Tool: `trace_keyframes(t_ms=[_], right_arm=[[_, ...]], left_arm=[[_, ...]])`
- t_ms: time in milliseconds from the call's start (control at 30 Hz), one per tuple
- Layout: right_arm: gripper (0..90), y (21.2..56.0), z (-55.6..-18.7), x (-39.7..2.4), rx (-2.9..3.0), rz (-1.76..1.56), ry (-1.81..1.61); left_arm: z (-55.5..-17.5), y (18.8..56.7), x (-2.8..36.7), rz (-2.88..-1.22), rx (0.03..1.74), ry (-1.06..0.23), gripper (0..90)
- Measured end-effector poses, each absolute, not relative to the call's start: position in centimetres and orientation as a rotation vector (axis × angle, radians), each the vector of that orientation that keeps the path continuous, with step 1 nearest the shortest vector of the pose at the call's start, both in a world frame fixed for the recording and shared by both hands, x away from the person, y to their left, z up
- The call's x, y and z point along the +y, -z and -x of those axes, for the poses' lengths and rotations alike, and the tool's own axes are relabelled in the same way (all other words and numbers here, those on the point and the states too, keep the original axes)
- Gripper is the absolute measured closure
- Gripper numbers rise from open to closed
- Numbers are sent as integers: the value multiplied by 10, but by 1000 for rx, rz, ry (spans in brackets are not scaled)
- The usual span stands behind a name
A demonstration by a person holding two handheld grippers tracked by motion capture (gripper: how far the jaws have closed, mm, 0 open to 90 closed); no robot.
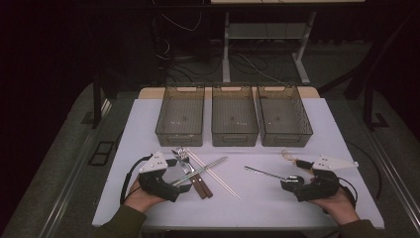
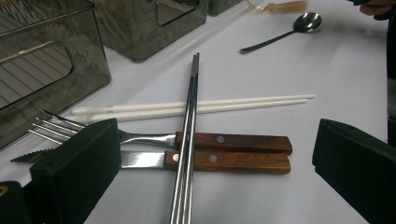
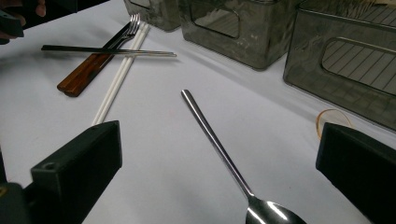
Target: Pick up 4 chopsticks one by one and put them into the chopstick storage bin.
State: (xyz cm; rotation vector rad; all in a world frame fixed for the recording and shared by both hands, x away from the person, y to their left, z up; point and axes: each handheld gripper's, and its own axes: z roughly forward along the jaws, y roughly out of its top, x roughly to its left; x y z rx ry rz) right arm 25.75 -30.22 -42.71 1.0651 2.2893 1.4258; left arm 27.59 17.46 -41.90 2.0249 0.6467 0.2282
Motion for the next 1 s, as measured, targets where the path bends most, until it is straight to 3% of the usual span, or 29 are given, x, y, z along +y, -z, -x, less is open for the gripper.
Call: trace_keyframes(t_ms=[667,1000], right_arm=[[5,425,-258,-305,2284,-1072,-1431],[6,425,-257,-305,2292,-1073,-1427]], left_arm=[[-280,413,177,-2020,647,-240,48],[-286,409,185,-2013,654,-263,144]])
